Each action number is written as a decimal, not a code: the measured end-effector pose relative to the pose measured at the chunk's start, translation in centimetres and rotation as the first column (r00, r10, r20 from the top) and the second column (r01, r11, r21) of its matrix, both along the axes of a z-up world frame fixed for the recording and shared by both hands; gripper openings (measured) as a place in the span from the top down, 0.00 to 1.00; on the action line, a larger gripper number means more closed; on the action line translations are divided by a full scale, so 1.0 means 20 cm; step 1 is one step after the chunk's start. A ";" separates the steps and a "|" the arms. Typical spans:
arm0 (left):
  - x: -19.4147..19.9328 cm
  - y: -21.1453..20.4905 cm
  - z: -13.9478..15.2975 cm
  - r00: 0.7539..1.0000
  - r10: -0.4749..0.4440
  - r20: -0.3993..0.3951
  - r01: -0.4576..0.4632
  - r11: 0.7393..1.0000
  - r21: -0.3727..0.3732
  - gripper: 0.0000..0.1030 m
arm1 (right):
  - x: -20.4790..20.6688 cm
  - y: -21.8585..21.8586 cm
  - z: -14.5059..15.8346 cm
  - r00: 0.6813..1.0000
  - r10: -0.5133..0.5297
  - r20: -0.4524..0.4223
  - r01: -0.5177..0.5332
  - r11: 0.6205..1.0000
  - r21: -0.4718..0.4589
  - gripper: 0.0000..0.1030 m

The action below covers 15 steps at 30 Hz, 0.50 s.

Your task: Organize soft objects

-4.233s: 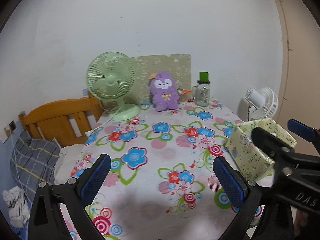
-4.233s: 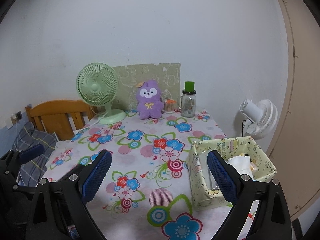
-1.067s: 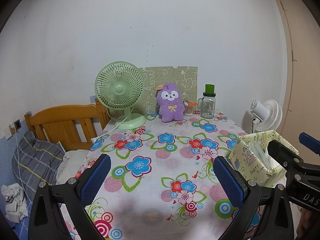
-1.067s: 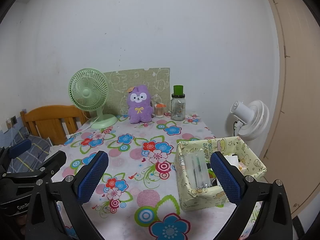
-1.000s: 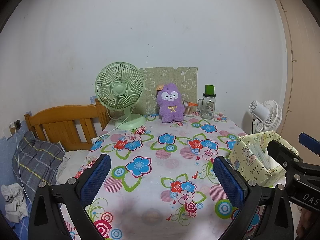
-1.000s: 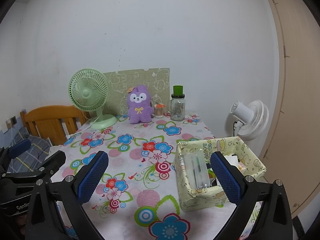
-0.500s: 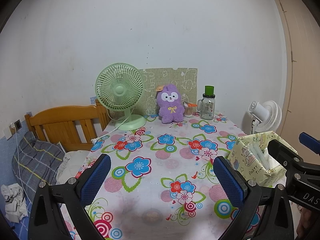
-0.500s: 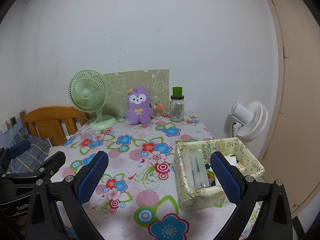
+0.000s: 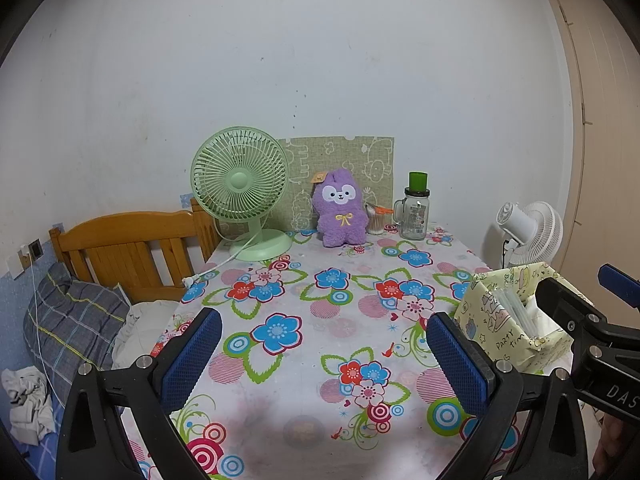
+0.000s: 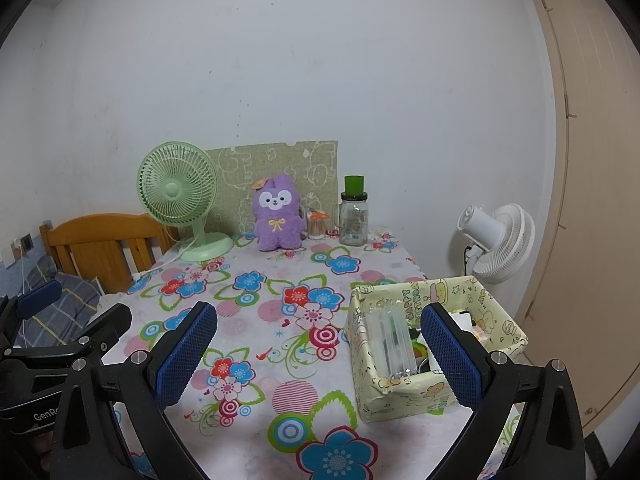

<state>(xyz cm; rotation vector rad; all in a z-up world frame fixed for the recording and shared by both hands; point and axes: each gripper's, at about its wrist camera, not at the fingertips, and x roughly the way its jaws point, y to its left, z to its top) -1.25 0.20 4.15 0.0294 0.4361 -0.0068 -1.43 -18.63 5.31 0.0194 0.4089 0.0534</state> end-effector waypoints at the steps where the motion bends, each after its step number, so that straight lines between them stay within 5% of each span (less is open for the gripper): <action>1: 0.00 0.00 0.00 1.000 0.000 0.000 0.000 1.000 0.001 0.00 | 0.00 0.00 0.00 1.000 0.000 0.000 0.000 1.000 -0.001 0.00; 15: -0.01 0.00 0.02 1.000 0.001 0.010 -0.001 1.000 0.006 0.00 | -0.01 0.00 0.01 1.000 0.000 0.004 0.000 1.000 -0.002 0.00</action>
